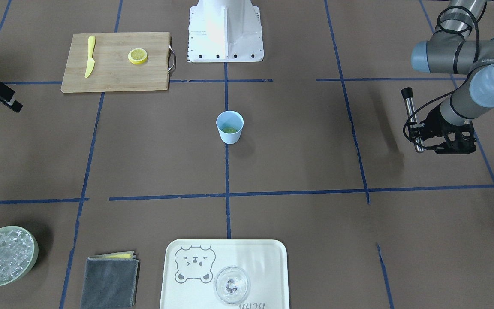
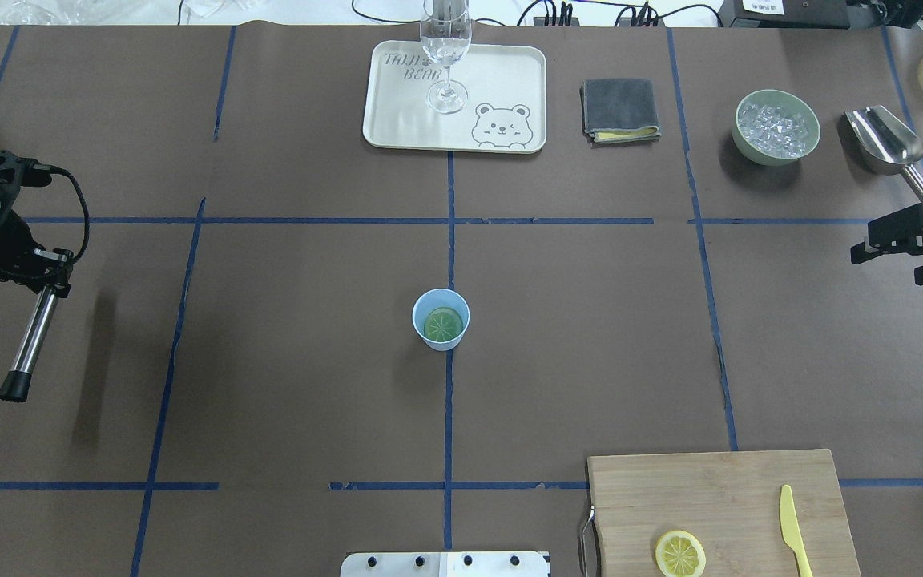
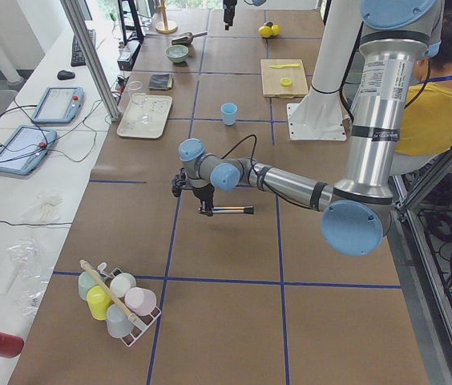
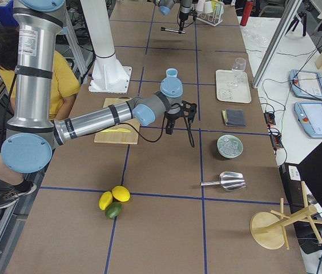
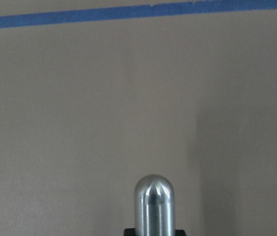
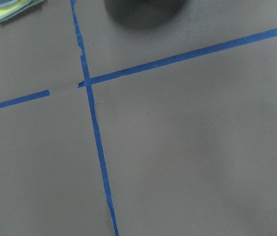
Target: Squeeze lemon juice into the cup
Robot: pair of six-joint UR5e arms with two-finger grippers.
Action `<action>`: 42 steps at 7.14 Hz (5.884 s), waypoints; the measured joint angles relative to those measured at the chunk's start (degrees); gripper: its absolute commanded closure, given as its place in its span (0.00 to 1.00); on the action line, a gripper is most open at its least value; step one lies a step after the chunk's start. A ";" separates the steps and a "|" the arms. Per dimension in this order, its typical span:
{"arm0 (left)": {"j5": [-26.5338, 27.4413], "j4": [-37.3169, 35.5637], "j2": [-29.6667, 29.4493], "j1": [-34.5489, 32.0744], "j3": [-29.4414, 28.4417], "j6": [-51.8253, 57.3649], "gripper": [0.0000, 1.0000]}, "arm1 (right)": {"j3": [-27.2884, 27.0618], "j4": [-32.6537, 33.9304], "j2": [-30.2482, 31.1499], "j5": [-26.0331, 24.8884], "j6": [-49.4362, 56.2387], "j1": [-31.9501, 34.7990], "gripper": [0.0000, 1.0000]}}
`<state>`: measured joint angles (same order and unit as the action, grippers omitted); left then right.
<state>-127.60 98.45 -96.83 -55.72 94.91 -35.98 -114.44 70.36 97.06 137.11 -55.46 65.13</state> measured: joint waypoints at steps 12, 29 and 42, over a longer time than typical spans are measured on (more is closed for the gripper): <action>0.00 5.94 -2.29 0.35 -7.13 -0.51 0.54 | 0.01 -0.05 0.05 0.09 -0.34 -0.01 0.00; -7.18 0.37 12.80 -34.34 0.93 44.68 0.00 | 6.24 22.65 6.02 -0.02 61.21 21.15 0.00; -7.59 -4.50 14.19 -34.43 5.71 43.70 0.00 | 6.92 23.12 4.79 1.52 40.82 20.99 0.00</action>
<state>-135.19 93.96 -82.65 -90.15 100.62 7.72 -107.52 93.49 101.85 138.63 -14.64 86.12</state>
